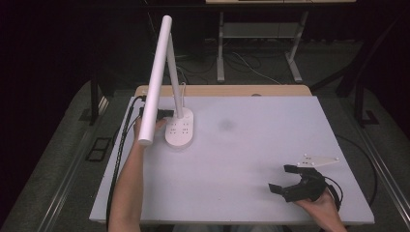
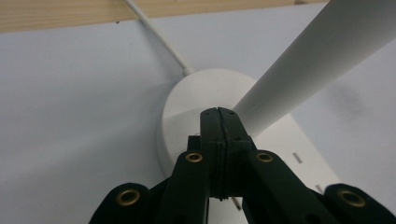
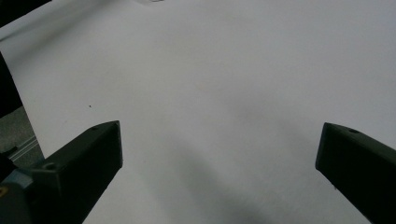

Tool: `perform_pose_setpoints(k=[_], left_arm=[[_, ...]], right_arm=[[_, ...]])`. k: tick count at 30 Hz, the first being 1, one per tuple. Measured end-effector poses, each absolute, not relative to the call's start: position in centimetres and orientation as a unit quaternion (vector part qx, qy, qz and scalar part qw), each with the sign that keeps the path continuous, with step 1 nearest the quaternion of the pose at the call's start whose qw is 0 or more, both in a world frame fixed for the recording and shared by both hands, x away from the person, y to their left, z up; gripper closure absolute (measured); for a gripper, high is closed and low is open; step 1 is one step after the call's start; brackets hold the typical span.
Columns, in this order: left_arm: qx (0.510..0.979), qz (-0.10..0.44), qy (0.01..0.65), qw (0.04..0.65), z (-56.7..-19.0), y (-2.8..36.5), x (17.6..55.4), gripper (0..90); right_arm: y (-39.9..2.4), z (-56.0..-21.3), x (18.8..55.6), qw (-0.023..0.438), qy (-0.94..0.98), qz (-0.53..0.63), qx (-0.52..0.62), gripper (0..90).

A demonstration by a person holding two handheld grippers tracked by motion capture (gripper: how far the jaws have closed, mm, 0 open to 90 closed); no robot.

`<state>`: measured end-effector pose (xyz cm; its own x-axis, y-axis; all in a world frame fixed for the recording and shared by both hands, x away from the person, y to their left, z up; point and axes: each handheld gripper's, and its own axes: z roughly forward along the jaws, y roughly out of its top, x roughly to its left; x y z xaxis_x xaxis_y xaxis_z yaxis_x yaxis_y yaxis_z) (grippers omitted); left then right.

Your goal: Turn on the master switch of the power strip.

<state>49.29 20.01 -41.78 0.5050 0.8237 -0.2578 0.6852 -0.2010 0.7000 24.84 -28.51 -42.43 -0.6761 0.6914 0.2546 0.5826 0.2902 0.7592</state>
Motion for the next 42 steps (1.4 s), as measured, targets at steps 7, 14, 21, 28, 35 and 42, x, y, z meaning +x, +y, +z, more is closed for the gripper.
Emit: perform_pose_setpoints(k=[7,14,21,28,35,42], left_arm=[[0.768,0.097,0.494,0.395,-42.12,19.93,49.23,90.0],[0.761,0.094,0.499,0.404,-42.37,20.11,49.20,90.0],[0.762,0.093,0.499,0.403,-42.42,20.00,49.20,90.0],[0.763,0.090,0.504,0.395,-42.33,19.88,49.28,90.0],[0.764,0.080,0.511,0.386,-42.31,19.76,49.53,90.0],[0.752,0.068,0.525,0.392,-42.40,19.81,49.54,90.0]], right_arm=[[-28.51,-42.45,24.83,0.060,0.801,0.443,0.398,0.1],[-28.39,-42.46,24.78,0.062,0.802,0.442,0.397,0.1],[-28.53,-42.42,24.80,0.061,0.801,0.442,0.398,0.1],[-28.56,-42.38,24.78,0.060,0.800,0.442,0.401,0.0],[-28.79,-42.26,24.77,0.063,0.799,0.444,0.400,0.0],[-29.16,-42.12,24.75,0.069,0.797,0.449,0.399,0.1]])
